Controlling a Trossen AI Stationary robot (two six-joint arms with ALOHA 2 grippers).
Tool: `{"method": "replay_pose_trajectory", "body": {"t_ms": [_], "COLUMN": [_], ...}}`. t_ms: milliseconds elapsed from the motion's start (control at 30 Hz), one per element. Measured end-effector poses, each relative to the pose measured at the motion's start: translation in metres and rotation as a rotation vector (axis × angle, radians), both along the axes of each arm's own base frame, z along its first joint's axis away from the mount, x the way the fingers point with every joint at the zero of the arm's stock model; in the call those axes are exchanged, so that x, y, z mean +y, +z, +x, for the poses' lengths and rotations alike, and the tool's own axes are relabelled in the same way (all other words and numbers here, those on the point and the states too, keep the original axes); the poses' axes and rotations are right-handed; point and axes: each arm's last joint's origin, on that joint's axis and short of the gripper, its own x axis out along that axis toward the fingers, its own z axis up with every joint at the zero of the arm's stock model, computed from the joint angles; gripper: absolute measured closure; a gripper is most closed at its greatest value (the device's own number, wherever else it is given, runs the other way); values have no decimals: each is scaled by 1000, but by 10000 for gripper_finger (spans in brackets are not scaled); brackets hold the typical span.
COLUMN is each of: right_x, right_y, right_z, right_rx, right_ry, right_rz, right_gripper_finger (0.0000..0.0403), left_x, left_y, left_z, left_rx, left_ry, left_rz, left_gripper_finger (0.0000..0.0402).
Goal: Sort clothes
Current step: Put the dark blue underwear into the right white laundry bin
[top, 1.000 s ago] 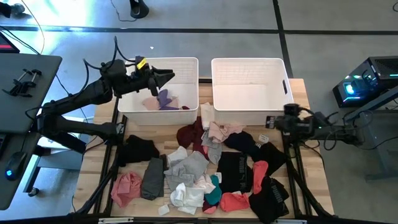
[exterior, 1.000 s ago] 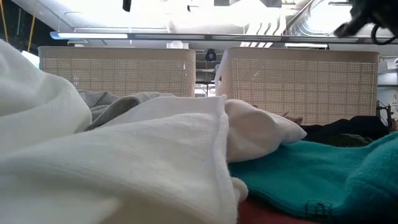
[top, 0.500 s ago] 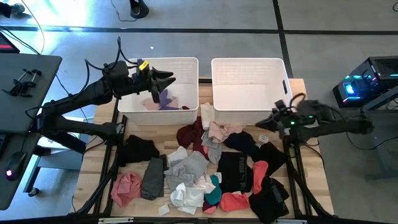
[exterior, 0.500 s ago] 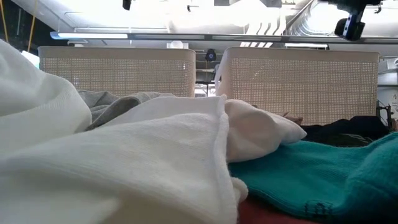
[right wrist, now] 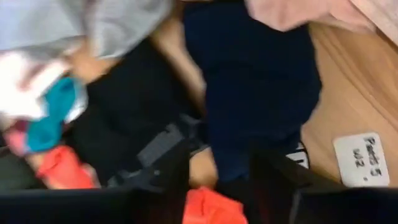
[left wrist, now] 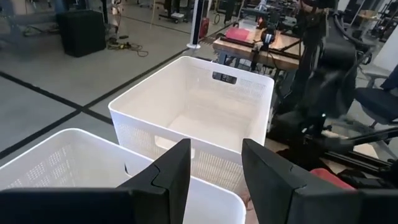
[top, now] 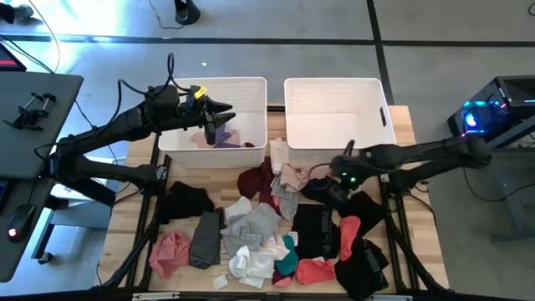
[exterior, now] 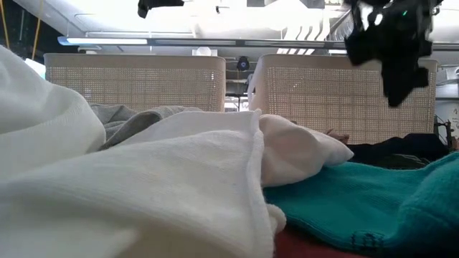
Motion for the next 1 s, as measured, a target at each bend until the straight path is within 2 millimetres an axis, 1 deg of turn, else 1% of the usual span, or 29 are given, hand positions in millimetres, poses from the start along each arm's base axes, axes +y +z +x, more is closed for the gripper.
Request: {"method": "replay_pose_trajectory", "body": {"t_ms": [133,200,300,367,433,500,567,633,667,700,800,867,933,1000], "right_x": [0,0,-1,-1,-1,0,1,3,4,5,8,10,10,10], "right_y": [-27,-40,-61,-74,-84,-89,-90,-81,-74,-63,-20,7,40,74], "right_z": [15,21,30,35,41,46,48,50,51,51,50,44,37,29], "right_rx": [176,254,344,382,391,387,378,365,357,343,274,261,233,170], "right_ry": [-117,-163,-187,-162,-133,-113,-106,-100,-95,-89,-66,-39,-32,-29], "right_rz": [7,0,-63,-85,-81,-73,-57,-58,-67,-75,-86,-67,-4,59], "right_gripper_finger": [194,185,186,198,222,261,310,362,379,387,374,370,377,389], "left_x": [0,-1,-1,-2,-2,-2,-2,-2,-2,-2,-3,-4,-4,-4], "left_y": [0,0,0,1,1,1,1,1,1,1,2,2,2,2], "left_z": [0,0,0,0,0,0,0,0,0,-1,-1,-1,-1,-1], "left_rx": [-9,-8,-13,-23,-25,-24,-24,-24,-25,-27,-30,-29,-29,-30], "left_ry": [-2,-19,-24,-22,-21,-22,-22,-22,-23,-25,-31,-33,-33,-34], "left_rz": [-24,-29,-33,-51,-58,-55,-55,-55,-56,-56,-55,-55,-55,-54], "left_gripper_finger": [270,270,270,270,270,270,270,270,270,270,270,270,270,270]}}
